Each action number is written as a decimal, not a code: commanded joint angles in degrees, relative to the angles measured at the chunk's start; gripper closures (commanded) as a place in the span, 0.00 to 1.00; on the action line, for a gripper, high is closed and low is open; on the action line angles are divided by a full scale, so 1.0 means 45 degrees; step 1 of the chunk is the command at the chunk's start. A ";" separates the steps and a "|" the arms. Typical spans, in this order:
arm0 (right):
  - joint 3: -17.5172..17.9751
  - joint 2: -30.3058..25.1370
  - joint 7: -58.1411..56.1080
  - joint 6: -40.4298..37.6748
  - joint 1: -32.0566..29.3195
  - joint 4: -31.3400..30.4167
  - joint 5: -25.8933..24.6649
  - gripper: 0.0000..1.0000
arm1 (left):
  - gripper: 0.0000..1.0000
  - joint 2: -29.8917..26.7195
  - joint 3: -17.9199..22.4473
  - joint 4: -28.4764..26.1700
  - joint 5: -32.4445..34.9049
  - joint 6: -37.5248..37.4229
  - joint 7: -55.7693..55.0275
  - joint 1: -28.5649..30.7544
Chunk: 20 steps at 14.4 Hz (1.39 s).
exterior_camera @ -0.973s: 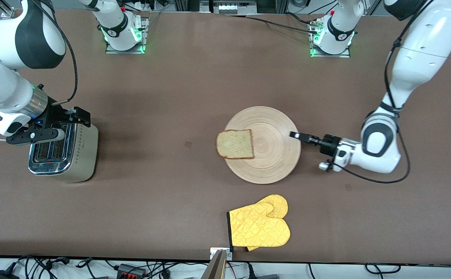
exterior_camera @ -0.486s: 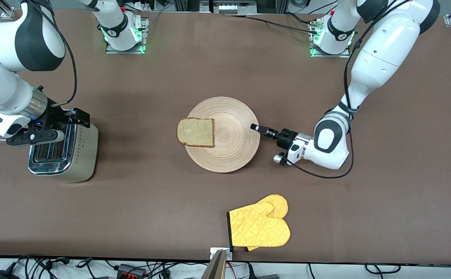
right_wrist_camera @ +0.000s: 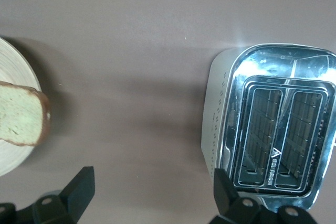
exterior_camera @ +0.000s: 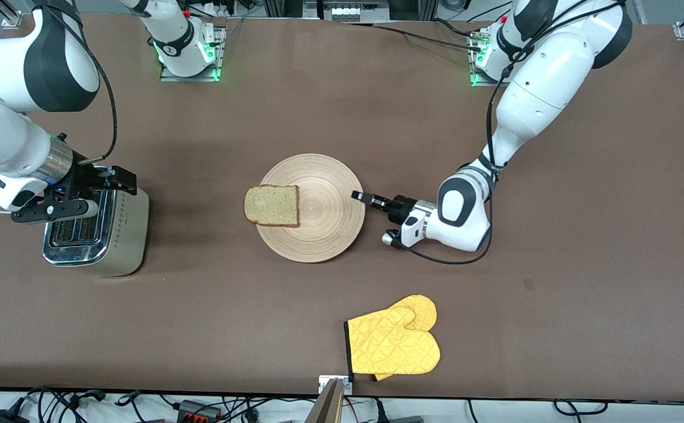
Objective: Move plate and put bread in toaster
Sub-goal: 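Push the wooden plate with the left gripper toward the toaster, then reach the right gripper to the bread while the left gripper withdraws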
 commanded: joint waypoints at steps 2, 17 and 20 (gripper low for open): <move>0.0025 0.0024 0.0027 -0.0062 -0.0049 0.0031 0.0012 0.00 | 1.00 0.0197 0.0084 0.0539 -0.0299 -0.0228 0.0176 -0.0365; 0.0064 0.2327 0.0340 0.0171 0.0928 -0.0047 0.2821 0.00 | 0.72 0.0139 0.1353 0.0772 0.0791 -0.0964 0.0157 -0.0329; 0.0084 0.2835 0.0340 0.0249 0.0947 -0.0066 0.4226 0.00 | 0.72 -0.0036 0.1354 0.0812 0.2449 -0.2703 0.0118 0.1057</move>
